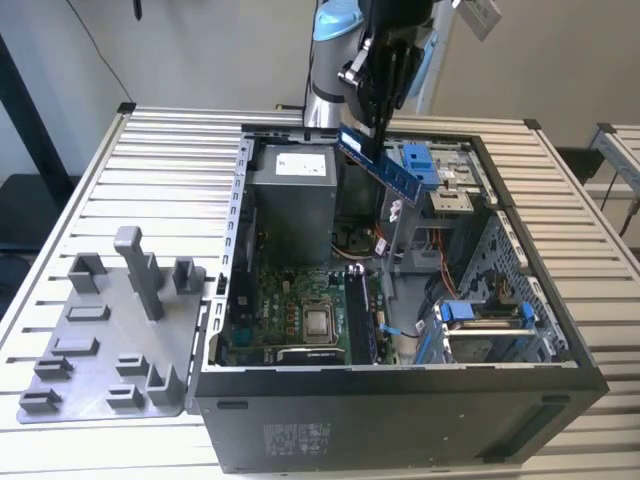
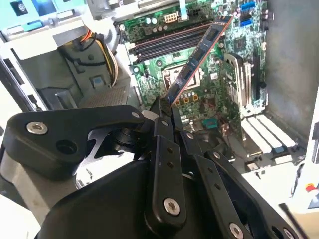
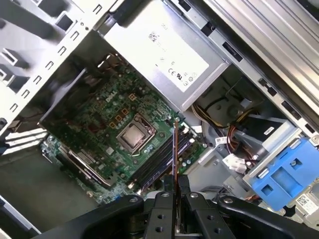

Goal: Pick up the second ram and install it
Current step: 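Insert the second ram into the second slot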

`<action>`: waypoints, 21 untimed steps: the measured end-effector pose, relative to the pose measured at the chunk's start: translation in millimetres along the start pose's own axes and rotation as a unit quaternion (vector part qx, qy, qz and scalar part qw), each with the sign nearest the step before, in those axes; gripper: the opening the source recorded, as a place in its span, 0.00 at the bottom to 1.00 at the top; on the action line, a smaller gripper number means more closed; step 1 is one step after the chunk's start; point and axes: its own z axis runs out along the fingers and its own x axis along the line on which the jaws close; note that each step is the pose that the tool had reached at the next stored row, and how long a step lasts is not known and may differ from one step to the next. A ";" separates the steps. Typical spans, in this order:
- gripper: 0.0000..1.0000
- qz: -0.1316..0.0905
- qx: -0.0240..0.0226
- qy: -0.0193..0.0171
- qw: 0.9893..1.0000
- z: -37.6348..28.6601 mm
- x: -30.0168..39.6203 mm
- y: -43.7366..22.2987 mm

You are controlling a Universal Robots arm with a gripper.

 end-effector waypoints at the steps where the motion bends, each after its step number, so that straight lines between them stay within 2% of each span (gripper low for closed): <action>1: 0.14 0.009 0.000 0.000 1.000 0.2 0.0 0.0; 4: 0.14 0.036 -0.002 0.001 0.999 0.9 0.0 0.0; 7: 0.14 0.063 -0.003 0.002 0.998 1.6 -0.1 0.0; 11: 0.14 0.094 -0.005 0.003 0.996 3.1 -0.1 0.1; 15: 0.14 0.116 -0.007 0.002 0.993 5.3 -0.3 0.1; 21: 0.14 0.151 -0.009 0.001 0.989 11.0 -0.9 0.0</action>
